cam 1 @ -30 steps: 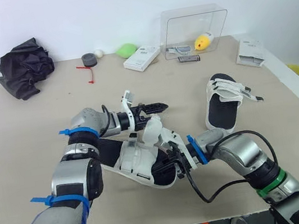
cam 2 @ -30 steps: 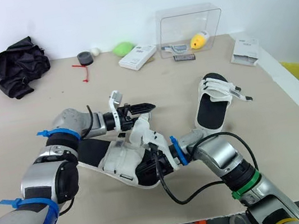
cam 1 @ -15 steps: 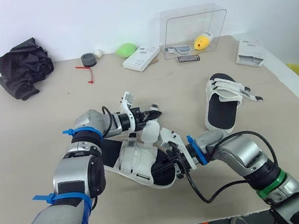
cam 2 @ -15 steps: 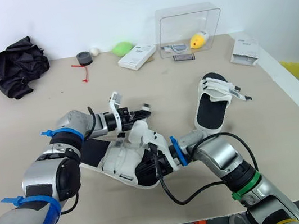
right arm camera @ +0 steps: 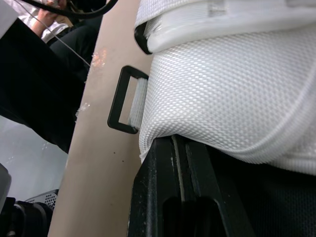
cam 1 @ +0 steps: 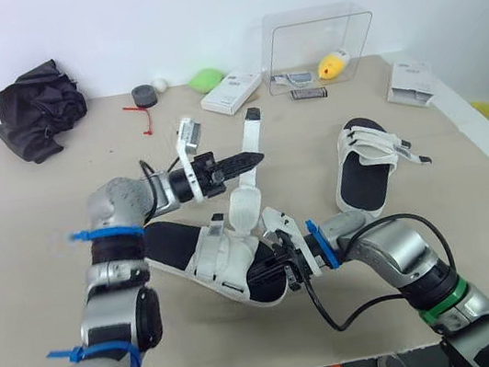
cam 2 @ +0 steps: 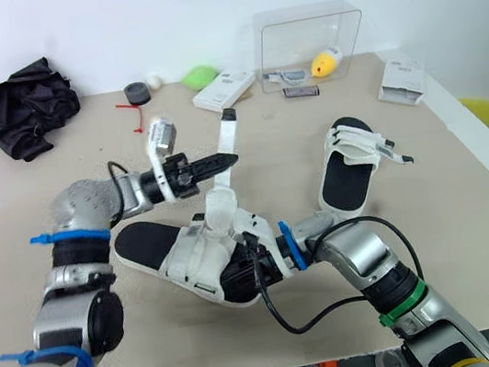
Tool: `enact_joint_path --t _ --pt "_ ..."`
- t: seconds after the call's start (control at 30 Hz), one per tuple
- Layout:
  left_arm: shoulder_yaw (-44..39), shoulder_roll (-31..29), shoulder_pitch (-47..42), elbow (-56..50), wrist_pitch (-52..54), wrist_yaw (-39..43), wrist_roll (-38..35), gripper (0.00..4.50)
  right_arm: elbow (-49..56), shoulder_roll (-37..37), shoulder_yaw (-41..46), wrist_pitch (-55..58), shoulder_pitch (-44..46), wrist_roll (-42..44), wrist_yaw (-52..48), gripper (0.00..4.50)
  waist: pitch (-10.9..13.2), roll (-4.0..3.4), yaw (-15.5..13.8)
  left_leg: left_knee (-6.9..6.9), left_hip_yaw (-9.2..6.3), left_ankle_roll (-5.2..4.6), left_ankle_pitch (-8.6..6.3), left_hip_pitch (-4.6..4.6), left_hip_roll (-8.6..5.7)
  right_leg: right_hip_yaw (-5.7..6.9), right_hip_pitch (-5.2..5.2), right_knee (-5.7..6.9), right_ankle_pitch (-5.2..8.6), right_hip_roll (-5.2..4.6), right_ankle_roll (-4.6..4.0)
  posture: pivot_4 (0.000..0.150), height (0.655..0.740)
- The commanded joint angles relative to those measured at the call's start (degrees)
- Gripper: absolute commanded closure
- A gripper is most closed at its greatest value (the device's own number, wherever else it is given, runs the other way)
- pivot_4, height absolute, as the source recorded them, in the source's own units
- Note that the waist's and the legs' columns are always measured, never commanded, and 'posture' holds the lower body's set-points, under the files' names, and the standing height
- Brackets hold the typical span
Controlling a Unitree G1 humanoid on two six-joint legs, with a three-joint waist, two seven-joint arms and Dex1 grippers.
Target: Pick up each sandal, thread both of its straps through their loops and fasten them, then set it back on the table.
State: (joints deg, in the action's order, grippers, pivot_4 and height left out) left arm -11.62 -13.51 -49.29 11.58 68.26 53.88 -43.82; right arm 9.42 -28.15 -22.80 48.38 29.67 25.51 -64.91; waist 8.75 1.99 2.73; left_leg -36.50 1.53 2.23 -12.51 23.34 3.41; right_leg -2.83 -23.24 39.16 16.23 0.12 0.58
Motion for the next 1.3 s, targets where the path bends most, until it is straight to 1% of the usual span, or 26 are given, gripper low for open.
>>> enact_joint_path --t 0.03,0.17,0.3,0.37,0.4,0.43,0.47,0.53,0.63,0.7,0.8,0.97,1.03,1.07,1.13,1.2,1.3 --pt "0.5 -2.7 5.2 -16.4 -6.5 5.0 -4.1 4.47 -0.5 -0.4 -1.8 1.1 -1.4 -0.4 0.3 4.5 0.0 0.0 -0.1 0.0 0.0 0.11 0.04 0.01 0.0 0.01 0.0 0.0 -0.01 -0.01 -0.01 0.15 0.74" --pt "2.9 -7.2 13.4 -26.2 -13.0 10.1 -4.0 4.47 -0.4 -0.9 -1.7 1.1 -1.5 -0.2 -0.2 4.5 0.0 0.01 -0.1 0.0 0.01 0.15 0.05 -0.05 -0.03 -0.01 0.06 0.0 -0.02 -0.05 -0.02 0.15 0.74" --pt "3.2 -10.9 18.2 -30.3 -16.1 14.6 -5.9 4.47 -0.8 -1.0 -1.9 0.8 -1.2 -0.1 -0.8 4.5 0.0 0.01 -0.1 -0.02 -0.01 0.14 0.05 -0.05 -0.02 0.01 0.09 0.0 0.07 -0.01 0.14 0.15 0.74" --pt "6.0 -13.7 21.2 -32.0 -23.4 20.2 -2.2 4.47 -1.2 -1.0 -2.2 0.5 -0.9 -0.3 -1.2 4.5 0.0 0.01 -0.1 -0.02 -0.02 0.12 0.04 -0.05 -0.01 0.02 0.08 0.0 0.07 -0.01 0.15 0.15 0.74" --pt "7.5 -14.7 23.6 -33.2 -30.9 22.8 2.0 4.47 -1.3 -1.0 -2.4 0.3 -0.6 -0.4 -1.5 4.5 0.0 0.0 -0.1 -0.02 0.0 0.09 0.02 -0.05 -0.01 0.02 0.08 -0.01 0.07 0.0 0.15 0.15 0.74" --pt "8.9 -15.7 25.1 -33.9 -35.4 25.3 4.1 4.47 -1.5 -1.1 -2.5 0.2 -0.5 -0.5 -1.6 4.5 0.0 0.0 -0.1 -0.02 0.02 0.07 0.0 -0.06 -0.02 0.01 0.08 -0.02 0.05 0.01 0.12 0.15 0.74" --pt "10.2 -17.1 25.9 -34.2 -37.4 27.4 5.0 4.47 -1.5 -1.1 -2.6 0.1 -0.4 -0.5 -1.8 4.5 0.0 0.0 -0.1 -0.01 0.05 0.04 -0.01 -0.08 -0.02 -0.03 0.08 -0.03 -0.01 0.01 0.0 0.15 0.74" --pt "11.4 -17.6 26.6 -33.7 -42.4 28.8 6.6 4.47 -1.7 -1.1 -2.7 0.0 -0.2 -0.5 -1.9 4.5 0.0 0.01 -0.2 -0.01 0.05 0.0 -0.04 -0.04 -0.01 -0.01 0.07 -0.07 -0.01 0.0 0.01 0.15 0.74" --pt "12.4 -18.8 28.2 -31.1 -55.6 35.2 10.8 4.47 -1.8 -1.2 -2.8 0.0 -0.1 -0.5 -2.1 4.5 0.0 0.01 -0.2 -0.04 0.07 -0.1 -0.09 -0.03 -0.01 0.0 0.07 -0.08 0.0 0.0 0.01 0.15 0.74" --pt "13.2 -19.8 29.0 -29.8 -62.3 38.0 12.0 4.47 -1.9 -1.3 -2.8 0.0 -0.1 -0.4 -2.2 4.5 0.0 0.0 -0.1 -0.04 0.11 -0.16 -0.13 -0.06 0.0 -0.04 0.07 -0.08 0.0 0.02 0.0 0.15 0.74" --pt "16.5 -22.5 29.7 -26.9 -78.4 38.6 12.0 4.47 -1.9 -1.4 -2.8 0.0 0.0 -0.3 -2.4 4.5 0.0 0.0 -0.2 -0.03 0.11 -0.2 -0.15 -0.06 0.05 -0.05 0.06 -0.09 0.02 0.04 -0.02 0.15 0.74" --pt "22.0 -26.4 29.4 -20.5 -97.5 38.6 11.4 4.47 -2.2 -1.3 -3.0 0.0 0.2 -0.3 -2.7 4.5 0.0 0.0 -0.2 -0.04 0.11 -0.24 -0.17 -0.06 0.06 -0.09 0.07 -0.1 0.02 0.02 -0.02 0.15 0.74" --pt "23.6 -27.2 28.8 -18.2 -102.3 38.6 11.1 4.47 -2.3 -1.3 -3.0 -0.1 0.3 -0.3 -2.7 4.5 0.0 0.0 -0.2 -0.05 0.11 -0.24 -0.18 -0.06 0.08 -0.09 0.06 -0.1 0.02 0.04 -0.02 0.15 0.74" --pt "23.8 -27.0 28.4 -17.1 -104.4 38.6 10.8 4.22 -2.4 -1.3 -3.1 -0.2 0.4 -0.4 -2.8 4.5 0.0 0.0 -0.2 -0.05 0.11 -0.24 -0.18 -0.05 0.08 -0.06 0.06 -0.1 0.02 0.04 -0.02 0.15 0.74" --pt "24.2 -26.8 27.8 -15.1 -105.0 38.6 10.7 3.59 -2.6 -1.2 -3.3 -0.2 0.5 -0.4 -3.0 4.5 0.0 0.0 -0.2 -0.06 0.12 -0.25 -0.18 -0.02 0.09 -0.02 0.06 -0.1 0.02 0.04 -0.02 0.15 0.74" --pt "23.5 -25.6 27.0 -13.5 -105.6 38.6 10.9 2.66 -2.8 -1.2 -3.4 -0.3 0.7 -0.5 -3.1 4.5 0.0 -0.01 -0.2 -0.08 0.14 -0.26 -0.18 -0.02 0.08 -0.02 0.06 -0.1 0.02 0.04 -0.02 0.15 0.74" --pt "22.0 -24.0 26.2 -12.3 -105.9 38.2 10.9 1.07 -3.0 -1.2 -3.5 -0.4 0.8 -0.5 -3.3 4.5 0.0 -0.01 -0.2 -0.12 0.13 -0.26 -0.18 -0.01 0.09 0.0 0.06 -0.1 0.02 0.06 -0.01 0.15 0.74"
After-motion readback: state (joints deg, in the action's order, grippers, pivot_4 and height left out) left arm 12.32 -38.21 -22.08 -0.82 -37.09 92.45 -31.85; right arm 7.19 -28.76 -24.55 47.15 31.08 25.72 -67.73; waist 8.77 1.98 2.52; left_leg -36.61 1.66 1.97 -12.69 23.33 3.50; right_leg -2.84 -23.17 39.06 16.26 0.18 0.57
